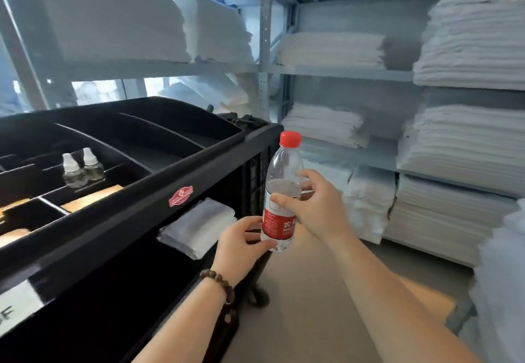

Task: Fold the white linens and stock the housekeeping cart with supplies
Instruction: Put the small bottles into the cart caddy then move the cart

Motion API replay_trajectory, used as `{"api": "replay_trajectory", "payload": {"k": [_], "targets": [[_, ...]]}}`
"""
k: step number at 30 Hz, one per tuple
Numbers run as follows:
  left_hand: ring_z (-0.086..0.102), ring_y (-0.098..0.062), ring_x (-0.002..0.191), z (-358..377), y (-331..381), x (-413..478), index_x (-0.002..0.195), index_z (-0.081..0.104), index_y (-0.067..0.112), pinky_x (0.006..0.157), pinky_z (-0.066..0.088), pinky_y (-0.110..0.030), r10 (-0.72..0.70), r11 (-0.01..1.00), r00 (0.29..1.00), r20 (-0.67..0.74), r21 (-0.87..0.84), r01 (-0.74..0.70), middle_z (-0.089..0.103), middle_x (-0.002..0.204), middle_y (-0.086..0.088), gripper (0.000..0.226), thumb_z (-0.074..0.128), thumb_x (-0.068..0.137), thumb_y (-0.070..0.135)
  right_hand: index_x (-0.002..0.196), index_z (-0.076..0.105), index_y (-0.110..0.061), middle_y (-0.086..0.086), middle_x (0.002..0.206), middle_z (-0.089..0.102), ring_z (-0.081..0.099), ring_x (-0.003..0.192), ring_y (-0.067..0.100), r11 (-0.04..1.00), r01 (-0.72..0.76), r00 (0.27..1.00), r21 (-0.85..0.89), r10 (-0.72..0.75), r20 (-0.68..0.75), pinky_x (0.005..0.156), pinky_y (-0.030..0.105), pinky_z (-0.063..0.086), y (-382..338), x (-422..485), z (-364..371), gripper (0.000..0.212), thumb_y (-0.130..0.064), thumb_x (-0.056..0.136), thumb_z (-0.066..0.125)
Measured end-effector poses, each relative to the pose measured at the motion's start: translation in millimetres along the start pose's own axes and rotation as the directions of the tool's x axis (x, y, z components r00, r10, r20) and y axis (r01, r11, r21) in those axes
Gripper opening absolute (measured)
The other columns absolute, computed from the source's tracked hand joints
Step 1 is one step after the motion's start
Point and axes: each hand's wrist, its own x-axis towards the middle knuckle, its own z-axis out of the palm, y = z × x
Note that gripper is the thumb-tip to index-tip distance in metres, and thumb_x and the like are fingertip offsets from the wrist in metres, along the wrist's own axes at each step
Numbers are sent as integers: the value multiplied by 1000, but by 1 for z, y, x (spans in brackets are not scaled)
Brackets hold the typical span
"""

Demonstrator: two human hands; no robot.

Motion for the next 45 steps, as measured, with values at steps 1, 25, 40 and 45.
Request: {"api": "replay_trajectory", "payload": {"k": [1,25,40,45], "targets": [[61,15,81,-11,-2,9,105,60,40,58,43,-2,4,1000,999,-38,14,-3,66,95,23,40,81,74,26,117,53,-28,-9,103,64,63,92,13,1000,23,999,4,-23,26,78,38,58,-4,13,12,57,-43,70,81],[69,-1,76,-189,-11,221,107,69,26,73,55,-23,54,968,783,-620,225,111,71,99,11,41,84,70,25,106,55,-28,-13,91,63,62,82,3,866,327,808,378,-463,363,72,26,56,-79,303,212,46,-44,70,80],[68,-14,91,-258,-75,301,100,69,17,84,56,-41,-249,905,487,-837,-22,426,71,97,-1,38,85,66,16,104,57,-25,-9,88,63,61,79,4,832,266,593,487,-539,598,69,24,53,-76,392,368,48,-42,66,82],[70,-14,81,-280,-93,315,93,68,19,81,58,-40,-324,873,433,-841,-89,480,73,87,0,35,85,63,16,103,56,-24,-6,92,64,62,82,6,843,230,551,486,-524,649,70,24,54,-76,401,406,47,-39,66,82]]}}
